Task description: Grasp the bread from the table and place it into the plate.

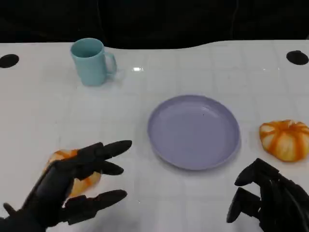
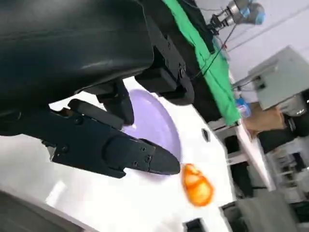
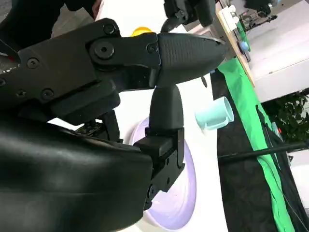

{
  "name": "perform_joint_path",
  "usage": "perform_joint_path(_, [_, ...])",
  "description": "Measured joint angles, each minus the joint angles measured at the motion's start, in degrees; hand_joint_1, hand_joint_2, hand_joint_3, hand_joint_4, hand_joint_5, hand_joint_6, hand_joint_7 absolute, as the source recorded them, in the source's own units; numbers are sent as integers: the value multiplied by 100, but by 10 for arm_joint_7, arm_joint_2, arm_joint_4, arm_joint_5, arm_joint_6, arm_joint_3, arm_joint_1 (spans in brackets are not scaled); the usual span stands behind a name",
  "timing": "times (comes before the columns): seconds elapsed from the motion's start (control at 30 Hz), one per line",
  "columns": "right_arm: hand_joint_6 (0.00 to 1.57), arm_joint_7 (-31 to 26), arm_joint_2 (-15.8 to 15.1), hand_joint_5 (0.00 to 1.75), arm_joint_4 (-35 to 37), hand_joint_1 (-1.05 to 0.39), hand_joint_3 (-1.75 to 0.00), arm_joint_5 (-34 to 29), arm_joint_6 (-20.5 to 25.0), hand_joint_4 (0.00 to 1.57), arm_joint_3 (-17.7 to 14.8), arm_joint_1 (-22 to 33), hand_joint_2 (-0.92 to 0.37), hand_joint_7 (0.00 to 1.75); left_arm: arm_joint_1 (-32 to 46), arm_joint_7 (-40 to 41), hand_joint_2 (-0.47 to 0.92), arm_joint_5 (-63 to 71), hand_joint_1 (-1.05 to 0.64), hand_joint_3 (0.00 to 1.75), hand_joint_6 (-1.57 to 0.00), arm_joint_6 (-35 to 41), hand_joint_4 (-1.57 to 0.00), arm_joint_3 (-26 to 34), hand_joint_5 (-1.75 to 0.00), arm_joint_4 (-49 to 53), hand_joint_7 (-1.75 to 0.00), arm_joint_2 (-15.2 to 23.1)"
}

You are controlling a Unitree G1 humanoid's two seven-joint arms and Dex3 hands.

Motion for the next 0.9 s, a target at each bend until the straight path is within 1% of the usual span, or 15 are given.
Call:
perform_joint_path(0.13, [40,-4,0,175,-2,-53,-47,0,8,59,0,0,-92,165,-1,17,92,77,-56,10,-40,2,-20,5,-63,-39,0,41])
perform_joint_path(0.2, [40,-4,0,175,-2,-53,-47,0,8,59,0,0,-92,165,-2,20,92,109,-59,12,-37,4,-16,6,-58,-52,0,60])
perform_joint_path(0.3, [40,-4,0,175,-3,-53,-47,0,8,60,0,0,-92,166,-5,21,92,178,-60,12,-35,18,-14,6,-54,-79,0,95])
perform_joint_path(0.4, [40,-4,0,175,-3,-53,-47,0,8,60,1,0,-92,166,-5,21,92,228,-60,9,-33,35,-13,4,-40,-100,0,112])
perform_joint_path(0.47, [39,-4,0,175,-3,-53,-47,0,8,60,0,0,-92,166,-6,21,92,278,-60,9,-32,52,-12,2,-37,-122,0,126])
perform_joint_path(0.6, [39,-4,0,175,-3,-53,-47,0,8,60,0,0,-92,166,-8,21,92,357,-59,8,-29,75,-6,-8,-31,-150,0,140])
perform_joint_path(0.63, [39,-4,0,175,-3,-53,-47,0,8,60,0,0,-92,167,-9,21,92,384,-57,6,-27,80,-5,-14,-25,-155,0,145])
perform_joint_path(0.7, [38,-4,0,175,-3,-53,-47,0,8,60,0,0,-92,167,-15,14,91,443,-56,3,-24,98,-4,-26,-21,-163,0,154])
perform_joint_path(0.9, [38,-4,-1,175,-2,-53,-48,1,8,60,0,-1,-92,167,-38,-25,91,545,-53,1,-19,142,-4,-65,-15,-166,0,163])
